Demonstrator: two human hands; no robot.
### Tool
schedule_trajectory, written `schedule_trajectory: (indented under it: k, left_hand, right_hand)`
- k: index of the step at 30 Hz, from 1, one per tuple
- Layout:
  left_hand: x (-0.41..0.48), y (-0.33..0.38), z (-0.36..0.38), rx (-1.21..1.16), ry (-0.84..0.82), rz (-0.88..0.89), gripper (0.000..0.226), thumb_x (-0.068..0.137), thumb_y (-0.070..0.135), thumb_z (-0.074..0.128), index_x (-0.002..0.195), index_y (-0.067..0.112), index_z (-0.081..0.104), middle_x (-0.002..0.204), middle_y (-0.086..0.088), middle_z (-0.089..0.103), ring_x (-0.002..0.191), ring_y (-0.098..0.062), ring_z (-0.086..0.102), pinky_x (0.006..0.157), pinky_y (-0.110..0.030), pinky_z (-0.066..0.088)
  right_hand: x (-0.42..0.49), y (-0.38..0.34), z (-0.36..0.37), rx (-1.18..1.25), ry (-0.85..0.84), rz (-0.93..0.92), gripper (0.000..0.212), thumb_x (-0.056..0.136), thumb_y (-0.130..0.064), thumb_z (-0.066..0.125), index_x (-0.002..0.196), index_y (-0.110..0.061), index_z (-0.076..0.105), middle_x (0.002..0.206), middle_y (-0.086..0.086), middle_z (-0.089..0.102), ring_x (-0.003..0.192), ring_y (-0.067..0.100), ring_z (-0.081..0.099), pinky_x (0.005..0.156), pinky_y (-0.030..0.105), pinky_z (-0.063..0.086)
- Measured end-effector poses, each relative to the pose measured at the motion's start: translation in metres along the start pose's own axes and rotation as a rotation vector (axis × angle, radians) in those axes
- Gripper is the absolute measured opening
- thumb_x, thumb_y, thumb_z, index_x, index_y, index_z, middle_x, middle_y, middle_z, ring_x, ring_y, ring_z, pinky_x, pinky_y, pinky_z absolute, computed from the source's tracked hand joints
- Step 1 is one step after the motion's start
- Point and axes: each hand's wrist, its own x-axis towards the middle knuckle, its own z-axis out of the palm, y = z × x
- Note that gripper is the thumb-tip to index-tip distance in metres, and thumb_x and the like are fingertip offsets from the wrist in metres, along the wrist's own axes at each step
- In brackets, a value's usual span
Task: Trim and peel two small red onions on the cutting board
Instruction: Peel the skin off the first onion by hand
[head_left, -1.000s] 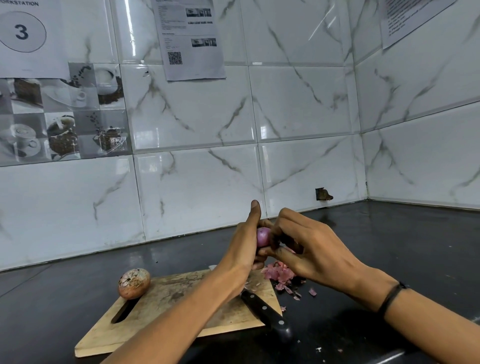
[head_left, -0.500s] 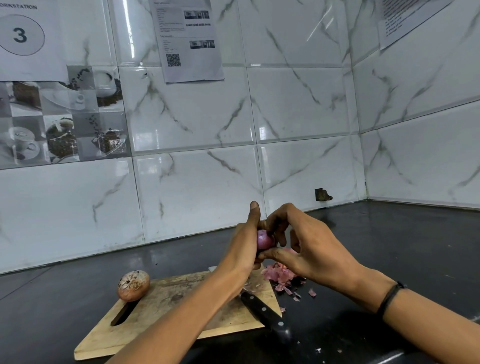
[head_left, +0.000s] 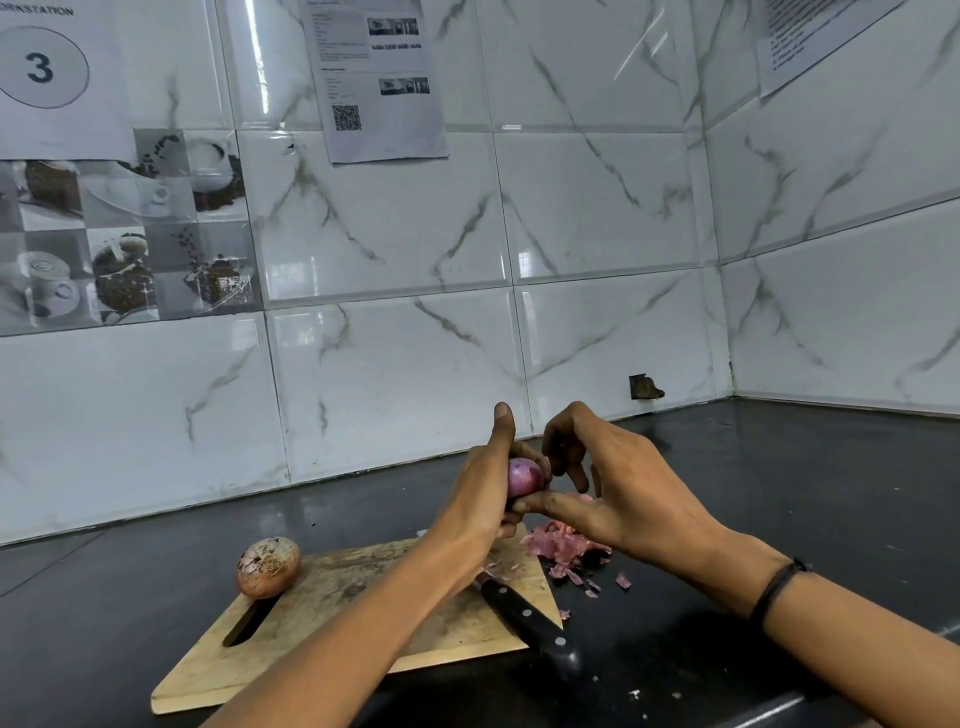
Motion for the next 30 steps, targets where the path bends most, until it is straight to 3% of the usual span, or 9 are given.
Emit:
schedule_trajectory:
  k: [2, 6, 10, 16, 20, 23, 26, 28, 30]
  left_hand:
    - [0.001, -0.002, 0.000, 0.008, 0.005, -0.005, 0.070, 0.098, 0.069, 0.023, 0.079, 0.014, 0.061, 0.044, 0.005, 0.045, 0.039, -0.007, 0.030, 0.038, -0.018, 0.023]
    - [0.002, -0.003, 0.000, 0.015, 0.022, -0.006, 0.070, 0.098, 0.070, 0.022, 0.088, 0.017, 0.067, 0.052, 0.002, 0.052, 0.037, -0.005, 0.036, 0.040, -0.016, 0.025]
    - [0.002, -0.001, -0.003, 0.044, 0.043, -0.018, 0.073, 0.100, 0.066, 0.019, 0.092, 0.015, 0.069, 0.045, 0.008, 0.046, 0.041, -0.007, 0.032, 0.045, -0.021, 0.026]
    - [0.007, -0.007, -0.008, 0.067, 0.034, -0.010, 0.073, 0.100, 0.067, 0.018, 0.081, 0.011, 0.060, 0.050, 0.004, 0.049, 0.037, -0.005, 0.027, 0.039, -0.018, 0.024]
    - [0.007, -0.008, -0.006, 0.169, 0.036, -0.017, 0.074, 0.100, 0.068, 0.015, 0.079, 0.011, 0.058, 0.040, 0.012, 0.045, 0.032, 0.000, 0.032, 0.043, -0.020, 0.026]
    - [0.010, -0.012, -0.006, 0.186, 0.067, -0.015, 0.076, 0.098, 0.071, 0.015, 0.079, 0.010, 0.058, 0.039, 0.012, 0.047, 0.031, 0.000, 0.034, 0.044, -0.022, 0.027]
    - [0.011, -0.013, -0.007, 0.147, 0.095, -0.012, 0.077, 0.097, 0.073, 0.016, 0.068, 0.012, 0.056, 0.042, 0.008, 0.044, 0.035, -0.006, 0.032, 0.042, -0.021, 0.026]
    - [0.011, -0.010, -0.007, 0.086, 0.106, -0.013, 0.074, 0.097, 0.072, 0.018, 0.053, 0.020, 0.046, 0.044, 0.006, 0.035, 0.038, -0.009, 0.026, 0.044, -0.022, 0.024]
    - [0.011, -0.007, -0.008, 0.049, 0.107, -0.018, 0.072, 0.098, 0.070, 0.019, 0.048, 0.022, 0.039, 0.048, 0.004, 0.029, 0.041, -0.011, 0.022, 0.043, -0.021, 0.021]
  right_hand:
    - [0.000, 0.001, -0.001, 0.000, 0.009, -0.010, 0.047, 0.079, -0.064, 0.071, 0.106, -0.033, 0.047, 0.088, -0.013, 0.058, 0.075, 0.013, 0.058, 0.060, 0.030, 0.051]
    - [0.002, -0.003, -0.003, 0.098, -0.005, -0.008, 0.048, 0.077, -0.048, 0.084, 0.113, -0.023, 0.065, 0.098, -0.018, 0.061, 0.085, 0.006, 0.061, 0.066, 0.010, 0.042]
    - [0.002, -0.004, -0.006, 0.141, -0.013, -0.017, 0.037, 0.085, -0.039, 0.080, 0.116, -0.021, 0.072, 0.102, -0.014, 0.066, 0.085, 0.007, 0.064, 0.067, 0.006, 0.041]
    - [0.002, 0.001, -0.003, 0.091, -0.008, -0.018, 0.011, 0.094, -0.026, 0.072, 0.103, -0.019, 0.074, 0.095, -0.013, 0.066, 0.081, 0.007, 0.064, 0.063, 0.007, 0.041]
    - [0.000, 0.001, 0.002, -0.081, -0.073, -0.083, 0.011, 0.101, -0.036, 0.054, 0.107, -0.028, 0.059, 0.099, -0.016, 0.055, 0.078, 0.009, 0.060, 0.061, 0.030, 0.051]
    - [0.000, -0.001, 0.007, -0.259, -0.121, -0.150, 0.019, 0.103, -0.037, 0.039, 0.113, -0.024, 0.048, 0.103, -0.009, 0.049, 0.064, 0.018, 0.053, 0.049, 0.042, 0.048]
    - [0.000, -0.003, 0.007, -0.393, -0.190, -0.192, 0.017, 0.099, -0.024, 0.055, 0.112, -0.018, 0.047, 0.103, -0.004, 0.046, 0.054, 0.016, 0.039, 0.038, 0.032, 0.035]
    - [-0.001, -0.006, 0.006, -0.433, -0.250, -0.200, 0.036, 0.089, -0.022, 0.072, 0.115, -0.018, 0.048, 0.105, -0.005, 0.045, 0.057, 0.012, 0.031, 0.039, 0.024, 0.024]
    - [-0.001, -0.008, 0.004, -0.399, -0.262, -0.191, 0.037, 0.090, -0.027, 0.071, 0.117, -0.020, 0.046, 0.105, -0.007, 0.044, 0.058, 0.012, 0.033, 0.040, 0.027, 0.029]
